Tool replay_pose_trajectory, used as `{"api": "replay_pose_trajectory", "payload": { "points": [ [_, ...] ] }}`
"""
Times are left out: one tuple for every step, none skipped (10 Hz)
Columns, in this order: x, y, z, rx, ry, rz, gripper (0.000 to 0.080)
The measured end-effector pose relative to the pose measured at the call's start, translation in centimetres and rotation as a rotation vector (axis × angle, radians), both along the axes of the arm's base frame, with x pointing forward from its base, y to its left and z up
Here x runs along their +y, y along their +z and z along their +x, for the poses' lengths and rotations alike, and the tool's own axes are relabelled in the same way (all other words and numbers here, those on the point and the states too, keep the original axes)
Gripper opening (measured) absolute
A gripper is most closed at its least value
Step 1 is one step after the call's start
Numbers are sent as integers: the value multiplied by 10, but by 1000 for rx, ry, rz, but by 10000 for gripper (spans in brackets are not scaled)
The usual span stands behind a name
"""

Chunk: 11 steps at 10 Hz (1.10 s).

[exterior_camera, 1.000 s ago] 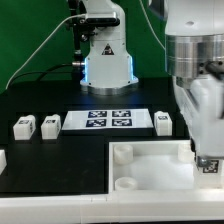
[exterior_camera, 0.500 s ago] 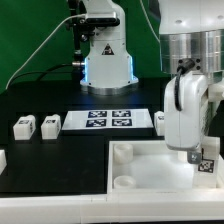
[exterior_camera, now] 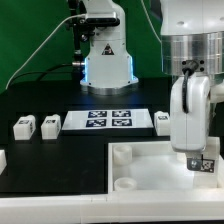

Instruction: Assemble one leg

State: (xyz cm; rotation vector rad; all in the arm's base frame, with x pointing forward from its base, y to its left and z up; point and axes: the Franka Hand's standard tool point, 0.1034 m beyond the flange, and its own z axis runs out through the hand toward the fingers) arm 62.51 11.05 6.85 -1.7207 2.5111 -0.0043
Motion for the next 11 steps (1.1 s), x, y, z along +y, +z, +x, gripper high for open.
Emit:
{"api": "replay_pose_trajectory", "payload": {
  "points": [
    [7,7,-1,-27,7,4,642],
    [11,15,-4,-48,8,11,642],
    [15,21,-7,-58,5,20,648],
    [16,22,-8,-62,7,22,648],
    [17,22,-9,-61,9,21,649],
    [17,21,-9,-60,9,20,649],
    [17,21,-9,-59,9,20,649],
    [17,20,-9,-58,10,20,649],
    [16,20,-9,-58,10,19,649],
    [16,19,-10,-57,10,19,649],
    [16,19,-10,-57,10,19,649]
  ]
}}
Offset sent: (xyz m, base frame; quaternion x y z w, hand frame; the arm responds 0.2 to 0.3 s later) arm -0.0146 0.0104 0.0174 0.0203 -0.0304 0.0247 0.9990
